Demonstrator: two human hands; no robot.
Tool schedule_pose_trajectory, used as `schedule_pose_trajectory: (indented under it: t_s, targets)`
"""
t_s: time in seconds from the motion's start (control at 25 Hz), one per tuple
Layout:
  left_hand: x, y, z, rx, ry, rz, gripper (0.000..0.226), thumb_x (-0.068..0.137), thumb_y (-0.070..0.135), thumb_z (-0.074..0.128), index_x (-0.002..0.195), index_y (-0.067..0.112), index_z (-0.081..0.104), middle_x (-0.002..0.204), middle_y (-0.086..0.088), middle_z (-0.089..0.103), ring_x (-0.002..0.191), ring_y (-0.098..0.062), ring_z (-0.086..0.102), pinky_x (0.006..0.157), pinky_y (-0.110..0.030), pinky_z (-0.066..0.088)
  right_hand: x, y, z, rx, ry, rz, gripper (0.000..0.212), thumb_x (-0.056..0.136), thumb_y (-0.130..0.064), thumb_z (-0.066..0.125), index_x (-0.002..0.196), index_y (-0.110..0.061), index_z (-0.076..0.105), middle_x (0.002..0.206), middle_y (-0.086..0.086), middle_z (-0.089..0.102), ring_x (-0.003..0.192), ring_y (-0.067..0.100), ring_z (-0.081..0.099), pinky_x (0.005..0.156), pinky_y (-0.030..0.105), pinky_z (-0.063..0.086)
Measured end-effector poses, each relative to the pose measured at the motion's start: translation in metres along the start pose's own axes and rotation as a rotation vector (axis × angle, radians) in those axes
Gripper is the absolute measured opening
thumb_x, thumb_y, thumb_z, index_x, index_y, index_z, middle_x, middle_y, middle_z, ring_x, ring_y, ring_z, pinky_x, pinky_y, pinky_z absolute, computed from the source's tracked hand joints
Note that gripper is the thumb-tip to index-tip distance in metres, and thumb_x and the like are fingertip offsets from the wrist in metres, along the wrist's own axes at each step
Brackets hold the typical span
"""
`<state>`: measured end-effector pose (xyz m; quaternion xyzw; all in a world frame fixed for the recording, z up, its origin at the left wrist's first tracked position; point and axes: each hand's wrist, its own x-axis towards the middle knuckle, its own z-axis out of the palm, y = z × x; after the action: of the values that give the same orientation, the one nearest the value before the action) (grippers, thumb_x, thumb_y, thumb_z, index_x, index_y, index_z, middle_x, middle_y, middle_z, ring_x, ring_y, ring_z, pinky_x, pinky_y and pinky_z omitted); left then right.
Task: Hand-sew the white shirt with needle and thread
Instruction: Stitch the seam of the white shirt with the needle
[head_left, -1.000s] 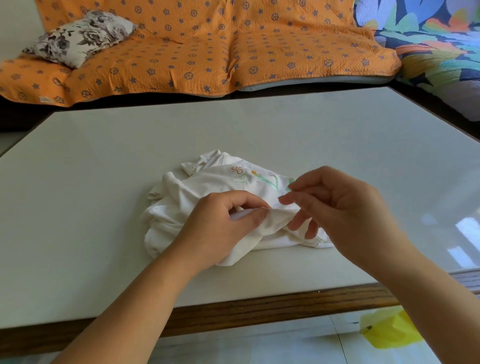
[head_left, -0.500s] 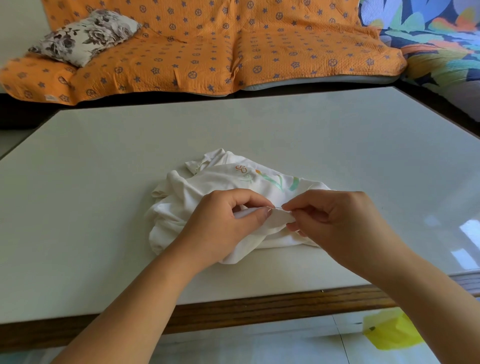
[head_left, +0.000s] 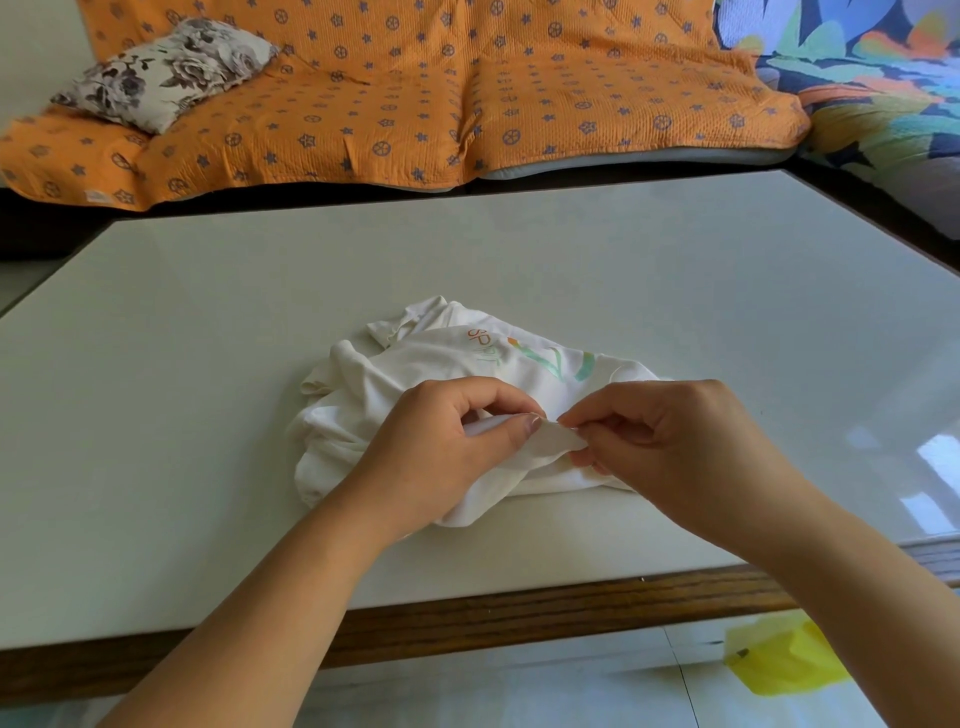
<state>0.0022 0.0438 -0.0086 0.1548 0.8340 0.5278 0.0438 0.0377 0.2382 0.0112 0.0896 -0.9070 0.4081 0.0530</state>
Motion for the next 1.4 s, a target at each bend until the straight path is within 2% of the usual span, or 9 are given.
schedule_pose_trajectory:
  t_s: [0.12,0.2,0.4,0.52,0.64,0.84,1.0,1.2,1.4]
  targets:
    - [0.001,-0.001,-0.001,-0.014,-0.014,-0.001,0.013,0.087,0.027,0.071,0.083,0.039,0.073,0.085,0.015,0.073,0.085,-0.018,0.065,0.08,-0.02,0.051,0.0,-0.002,-0.002,0.061,-0.055,0.058,0.033,0.088,-0.004,0.06,0.082,-0.034,0.071,0.07,-0.015,0.074,0.066,-0.001,0.069,0.068,0.015,0.054]
    - [0.002,-0.001,-0.002,-0.034,-0.033,-0.006,0.013,0.087,0.026,0.071,0.083,0.038,0.073,0.086,0.018,0.073,0.085,-0.009,0.066,0.078,-0.013,0.05,0.002,-0.002,-0.003,0.105,-0.093,0.102,0.031,0.091,-0.005,0.059,0.083,-0.032,0.071,0.071,-0.014,0.074,0.066,0.0,0.07,0.067,0.009,0.051]
    - [0.003,0.0,-0.001,-0.177,-0.075,-0.071,0.006,0.083,0.023,0.073,0.086,0.028,0.075,0.087,0.014,0.076,0.086,0.003,0.068,0.077,-0.007,0.047,0.004,-0.001,-0.002,0.228,-0.127,0.164,0.026,0.093,-0.007,0.058,0.084,-0.028,0.071,0.071,-0.008,0.075,0.068,0.007,0.072,0.069,0.011,0.053]
    - [0.004,0.0,-0.001,-0.292,-0.098,-0.112,0.016,0.072,0.03,0.073,0.085,0.022,0.075,0.084,0.009,0.076,0.083,0.0,0.069,0.075,-0.01,0.048,0.006,0.0,0.001,0.299,-0.149,0.181,0.023,0.093,-0.008,0.059,0.085,-0.026,0.072,0.072,-0.004,0.076,0.07,0.01,0.073,0.071,0.014,0.054]
    - [0.005,-0.002,0.0,-0.4,-0.107,-0.142,0.015,0.068,0.026,0.075,0.081,0.018,0.075,0.08,0.005,0.075,0.08,-0.003,0.069,0.074,-0.012,0.05,0.008,0.003,0.004,0.381,-0.147,0.188,0.021,0.09,-0.007,0.063,0.084,-0.024,0.075,0.073,0.002,0.075,0.072,0.017,0.073,0.075,0.025,0.058]
    - [0.007,-0.004,0.0,-0.485,-0.089,-0.169,0.02,0.067,0.023,0.076,0.083,0.011,0.072,0.078,0.002,0.075,0.079,-0.005,0.07,0.075,-0.014,0.051,0.009,0.0,0.007,0.408,-0.068,0.181,0.027,0.085,-0.008,0.069,0.075,-0.032,0.076,0.063,-0.005,0.069,0.056,0.006,0.06,0.061,0.016,0.052]
    - [0.006,-0.004,0.002,-0.504,-0.094,-0.197,0.022,0.065,0.025,0.077,0.083,0.013,0.074,0.08,-0.001,0.074,0.081,-0.008,0.069,0.077,-0.018,0.051,0.005,-0.003,0.009,0.385,-0.045,0.148,0.022,0.086,-0.007,0.068,0.092,-0.027,0.076,0.069,-0.002,0.074,0.059,0.008,0.067,0.064,0.015,0.052]
    - [0.007,-0.005,0.005,-0.535,-0.084,-0.226,0.022,0.066,0.027,0.08,0.083,0.014,0.076,0.092,-0.011,0.075,0.096,-0.022,0.071,0.097,-0.035,0.052,0.001,-0.007,0.013,0.341,0.035,0.093,0.022,0.089,-0.007,0.064,0.094,-0.026,0.075,0.067,-0.011,0.073,0.062,0.001,0.069,0.059,0.005,0.045]
    - [0.006,-0.005,0.007,-0.503,-0.102,-0.245,0.022,0.069,0.025,0.077,0.087,0.012,0.075,0.093,-0.01,0.076,0.094,-0.019,0.072,0.091,-0.031,0.051,0.002,-0.006,0.018,0.331,0.112,0.103,0.008,0.087,-0.014,0.07,0.084,-0.021,0.074,0.069,-0.006,0.072,0.057,0.006,0.068,0.059,0.013,0.052]
